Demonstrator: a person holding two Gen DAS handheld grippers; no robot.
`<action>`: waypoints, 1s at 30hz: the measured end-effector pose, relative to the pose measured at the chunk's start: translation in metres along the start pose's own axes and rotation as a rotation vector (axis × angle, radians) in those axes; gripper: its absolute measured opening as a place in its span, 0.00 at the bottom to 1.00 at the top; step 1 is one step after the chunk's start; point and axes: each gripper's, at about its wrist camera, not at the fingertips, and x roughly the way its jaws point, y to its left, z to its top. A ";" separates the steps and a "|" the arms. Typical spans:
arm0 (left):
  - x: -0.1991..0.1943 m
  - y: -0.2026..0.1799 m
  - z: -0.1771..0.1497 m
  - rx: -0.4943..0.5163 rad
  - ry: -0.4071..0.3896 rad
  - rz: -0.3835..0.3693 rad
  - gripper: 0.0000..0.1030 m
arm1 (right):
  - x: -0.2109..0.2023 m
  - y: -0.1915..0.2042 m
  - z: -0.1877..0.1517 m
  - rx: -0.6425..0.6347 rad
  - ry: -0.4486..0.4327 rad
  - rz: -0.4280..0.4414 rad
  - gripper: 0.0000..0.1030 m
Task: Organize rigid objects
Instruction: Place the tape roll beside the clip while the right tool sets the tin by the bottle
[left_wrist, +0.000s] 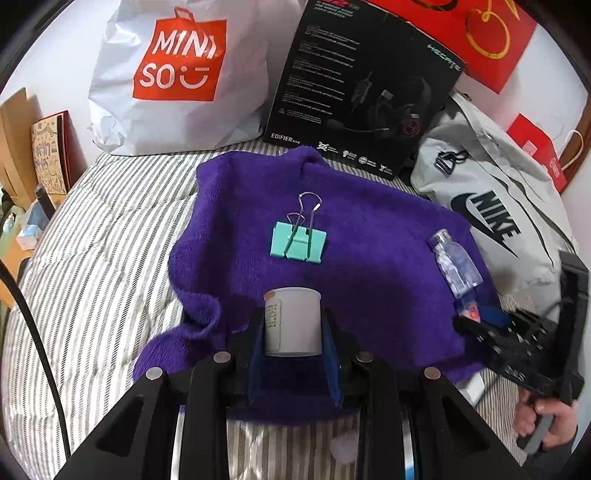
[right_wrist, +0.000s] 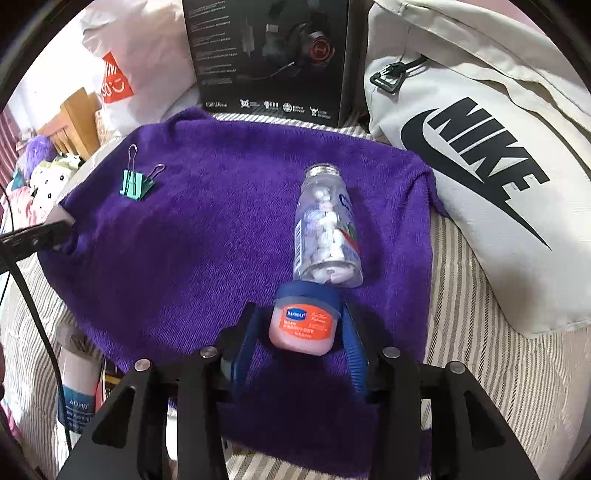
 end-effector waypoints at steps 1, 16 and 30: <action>0.004 0.001 0.002 -0.006 -0.002 -0.007 0.27 | -0.002 -0.001 -0.001 0.006 0.003 0.003 0.44; 0.040 -0.006 0.012 -0.004 -0.053 0.055 0.27 | -0.063 -0.015 -0.036 0.094 -0.068 0.046 0.44; 0.039 -0.017 0.001 0.055 -0.110 0.119 0.29 | -0.078 -0.003 -0.046 0.077 -0.063 0.055 0.44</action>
